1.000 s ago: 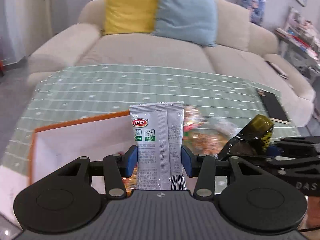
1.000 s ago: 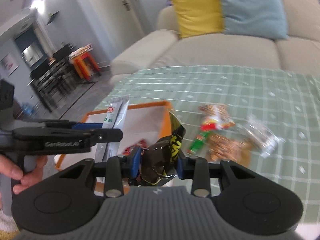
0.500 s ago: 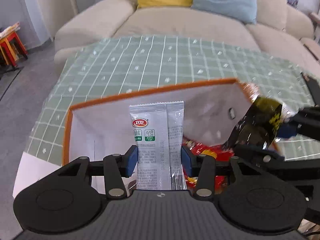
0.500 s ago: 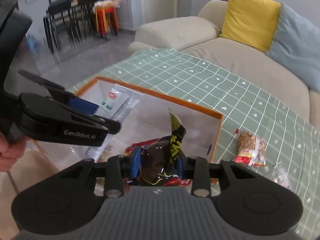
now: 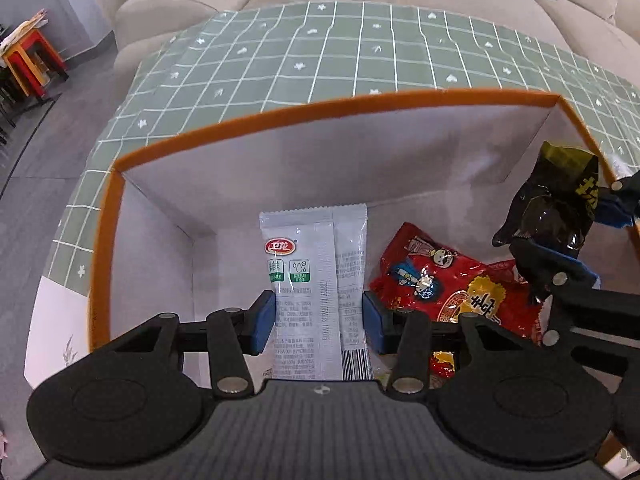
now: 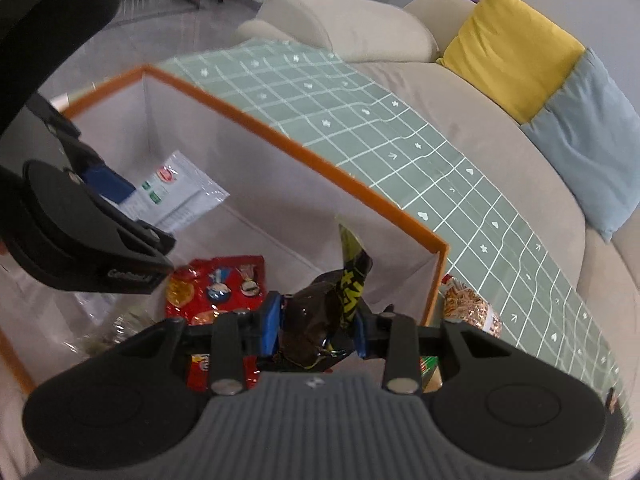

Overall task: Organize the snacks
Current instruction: 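Carry both packets over the orange box and open both grippers to drop them, then withdraw both tools from the box back toward the remaining snacks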

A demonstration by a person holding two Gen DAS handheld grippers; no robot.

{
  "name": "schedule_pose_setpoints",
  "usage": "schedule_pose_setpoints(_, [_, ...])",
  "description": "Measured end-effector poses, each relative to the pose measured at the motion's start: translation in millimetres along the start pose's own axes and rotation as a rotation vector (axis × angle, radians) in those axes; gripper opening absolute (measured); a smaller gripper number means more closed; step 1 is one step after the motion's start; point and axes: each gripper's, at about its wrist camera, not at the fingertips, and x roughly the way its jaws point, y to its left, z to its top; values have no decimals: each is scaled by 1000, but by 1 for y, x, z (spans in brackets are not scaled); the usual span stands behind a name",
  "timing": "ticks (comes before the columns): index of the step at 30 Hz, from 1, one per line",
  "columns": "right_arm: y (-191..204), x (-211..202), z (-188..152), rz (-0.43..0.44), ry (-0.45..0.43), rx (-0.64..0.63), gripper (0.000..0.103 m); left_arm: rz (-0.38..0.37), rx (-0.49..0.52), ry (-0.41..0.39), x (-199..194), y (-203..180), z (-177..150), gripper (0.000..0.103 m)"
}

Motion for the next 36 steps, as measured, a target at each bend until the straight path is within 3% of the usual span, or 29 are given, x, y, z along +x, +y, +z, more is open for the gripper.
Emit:
schedule_pose_setpoints(7, [6, 20, -3, -20, 47, -45, 35, 24, 6, 34, 10, -5, 6, 53])
schedule_pose_setpoints(15, [6, 25, -4, -24, 50, -52, 49, 31, 3, 46, 21, -6, 7, 60])
schedule_pose_setpoints(27, [8, 8, -6, -40, 18, -49, 65, 26, 2, -9, 5, -6, 2, 71])
schedule_pose_setpoints(36, [2, -17, -7, -64, -40, -34, 72, 12, -8, -74, -17, -6, 1, 72])
